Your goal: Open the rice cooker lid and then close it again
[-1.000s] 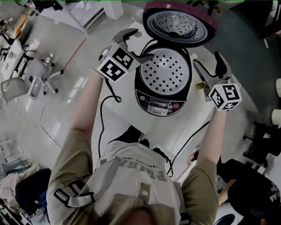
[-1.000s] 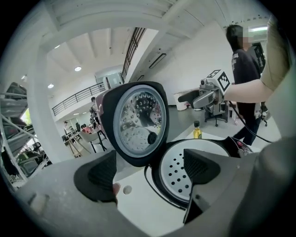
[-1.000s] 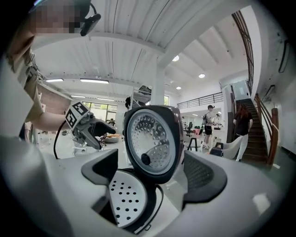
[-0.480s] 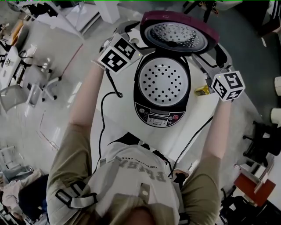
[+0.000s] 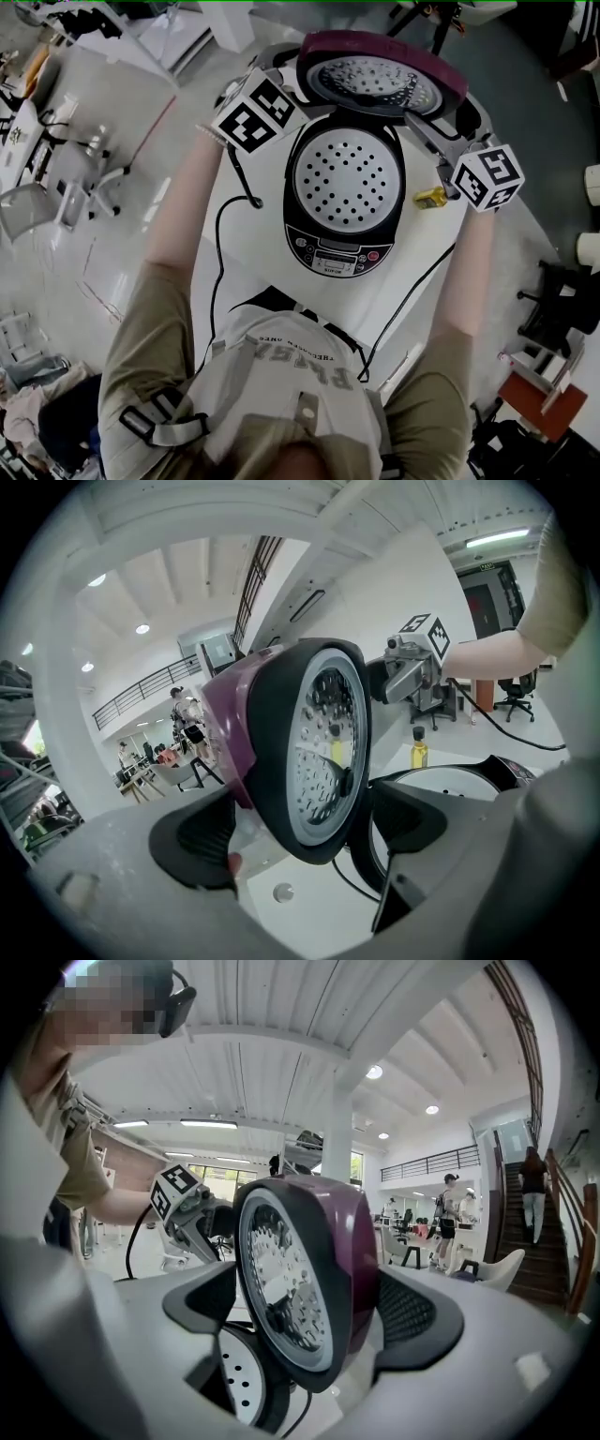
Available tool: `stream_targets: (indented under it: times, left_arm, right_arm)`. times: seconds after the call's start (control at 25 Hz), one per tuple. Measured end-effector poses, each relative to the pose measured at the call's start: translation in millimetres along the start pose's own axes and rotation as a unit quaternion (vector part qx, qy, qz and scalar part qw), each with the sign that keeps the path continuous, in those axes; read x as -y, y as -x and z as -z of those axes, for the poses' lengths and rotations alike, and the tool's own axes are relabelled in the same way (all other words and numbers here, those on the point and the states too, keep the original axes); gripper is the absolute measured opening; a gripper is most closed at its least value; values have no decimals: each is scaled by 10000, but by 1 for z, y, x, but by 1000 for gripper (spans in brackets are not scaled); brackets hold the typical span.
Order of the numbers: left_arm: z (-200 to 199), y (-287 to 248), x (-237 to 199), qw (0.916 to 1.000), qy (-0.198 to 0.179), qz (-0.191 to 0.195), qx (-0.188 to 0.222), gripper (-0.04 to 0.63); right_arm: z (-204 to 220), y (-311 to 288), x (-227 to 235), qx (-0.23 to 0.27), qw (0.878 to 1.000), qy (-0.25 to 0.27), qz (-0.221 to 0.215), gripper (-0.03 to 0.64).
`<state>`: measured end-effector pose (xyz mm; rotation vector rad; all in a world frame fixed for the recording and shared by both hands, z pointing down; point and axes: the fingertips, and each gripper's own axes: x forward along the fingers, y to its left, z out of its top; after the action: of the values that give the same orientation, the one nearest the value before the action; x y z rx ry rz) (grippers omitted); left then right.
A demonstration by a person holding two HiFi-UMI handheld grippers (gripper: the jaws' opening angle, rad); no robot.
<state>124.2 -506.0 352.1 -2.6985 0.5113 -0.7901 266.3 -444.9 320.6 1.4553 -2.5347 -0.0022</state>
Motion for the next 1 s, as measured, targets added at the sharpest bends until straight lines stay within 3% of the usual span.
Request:
stream_targets:
  times: [0.68, 1.0]
  left_arm:
    - [20, 43, 72, 9988, -96, 266, -389, 497]
    - [57, 67, 135, 9906, -433, 741, -1063, 513]
  right_arm:
    - [20, 50, -68, -274, 9971, 78, -708, 476]
    - [63, 85, -122, -1127, 9832, 404, -1375, 502]
